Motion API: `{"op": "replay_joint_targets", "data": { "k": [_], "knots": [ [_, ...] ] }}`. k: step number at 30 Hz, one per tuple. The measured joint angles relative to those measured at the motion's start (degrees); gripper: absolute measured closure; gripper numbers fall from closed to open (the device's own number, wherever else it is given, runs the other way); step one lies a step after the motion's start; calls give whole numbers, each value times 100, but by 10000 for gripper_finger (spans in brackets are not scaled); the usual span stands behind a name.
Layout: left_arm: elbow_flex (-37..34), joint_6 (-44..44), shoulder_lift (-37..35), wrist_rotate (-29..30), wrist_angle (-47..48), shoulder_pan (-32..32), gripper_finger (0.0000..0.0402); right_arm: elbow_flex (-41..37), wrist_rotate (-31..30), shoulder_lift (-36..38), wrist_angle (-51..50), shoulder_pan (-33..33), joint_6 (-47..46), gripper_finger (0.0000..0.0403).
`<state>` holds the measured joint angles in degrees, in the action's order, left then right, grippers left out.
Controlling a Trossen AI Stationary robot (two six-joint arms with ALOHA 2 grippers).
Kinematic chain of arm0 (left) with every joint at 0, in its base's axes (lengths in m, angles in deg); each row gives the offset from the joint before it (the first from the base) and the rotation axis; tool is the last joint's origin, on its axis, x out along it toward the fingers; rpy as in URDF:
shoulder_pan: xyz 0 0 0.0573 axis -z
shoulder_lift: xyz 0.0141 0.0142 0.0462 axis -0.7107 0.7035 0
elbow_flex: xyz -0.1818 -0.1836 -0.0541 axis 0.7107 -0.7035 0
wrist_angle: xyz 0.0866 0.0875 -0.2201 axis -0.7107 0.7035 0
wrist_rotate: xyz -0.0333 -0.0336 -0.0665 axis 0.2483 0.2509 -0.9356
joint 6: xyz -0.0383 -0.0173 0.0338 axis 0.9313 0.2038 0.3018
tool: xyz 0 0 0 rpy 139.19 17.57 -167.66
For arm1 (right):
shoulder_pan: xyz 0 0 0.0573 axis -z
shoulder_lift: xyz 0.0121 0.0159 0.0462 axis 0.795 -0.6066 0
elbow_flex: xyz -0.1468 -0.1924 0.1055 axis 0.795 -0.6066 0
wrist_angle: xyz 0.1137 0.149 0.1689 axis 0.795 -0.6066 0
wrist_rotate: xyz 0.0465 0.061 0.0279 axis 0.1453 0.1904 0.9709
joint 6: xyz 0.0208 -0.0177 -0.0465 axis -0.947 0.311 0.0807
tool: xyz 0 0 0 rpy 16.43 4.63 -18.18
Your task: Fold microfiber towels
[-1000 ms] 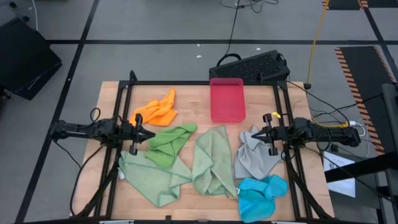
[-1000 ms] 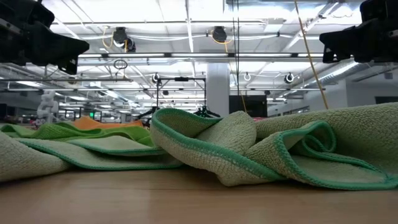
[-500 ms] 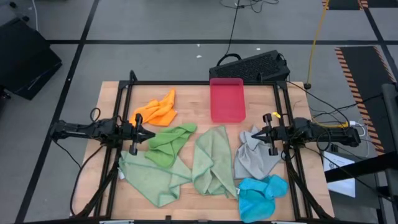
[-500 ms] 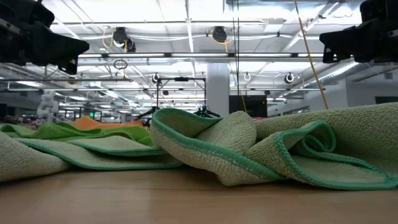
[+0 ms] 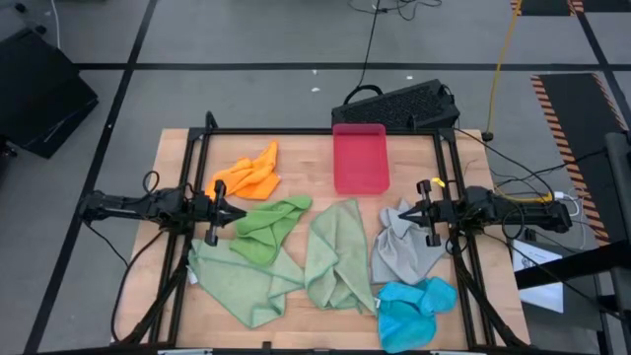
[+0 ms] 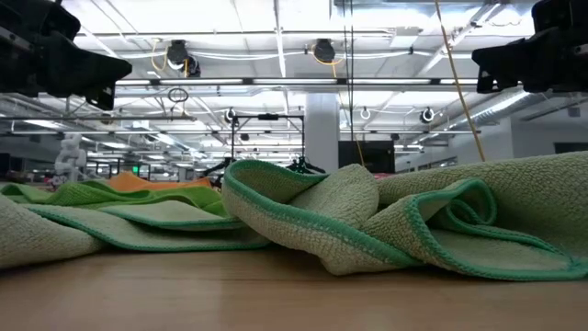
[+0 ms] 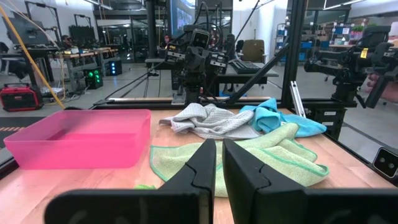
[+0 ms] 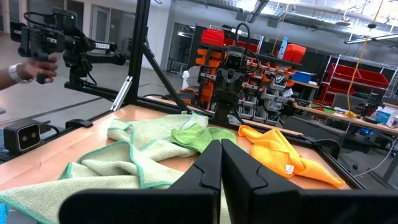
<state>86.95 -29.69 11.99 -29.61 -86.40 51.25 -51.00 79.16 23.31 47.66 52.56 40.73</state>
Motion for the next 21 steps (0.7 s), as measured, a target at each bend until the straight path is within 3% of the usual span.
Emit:
{"op": "replay_joint_targets", "data": {
  "k": [14, 21],
  "knots": [
    [-2, 286, 0, -14, -75, 2, 369, -1, 0, -1, 0, 0, -2, 403],
    [192, 614, 21, -306, -196, 93, 369, 0, 0, 0, 1, 0, -2, 403]
  ]
}}
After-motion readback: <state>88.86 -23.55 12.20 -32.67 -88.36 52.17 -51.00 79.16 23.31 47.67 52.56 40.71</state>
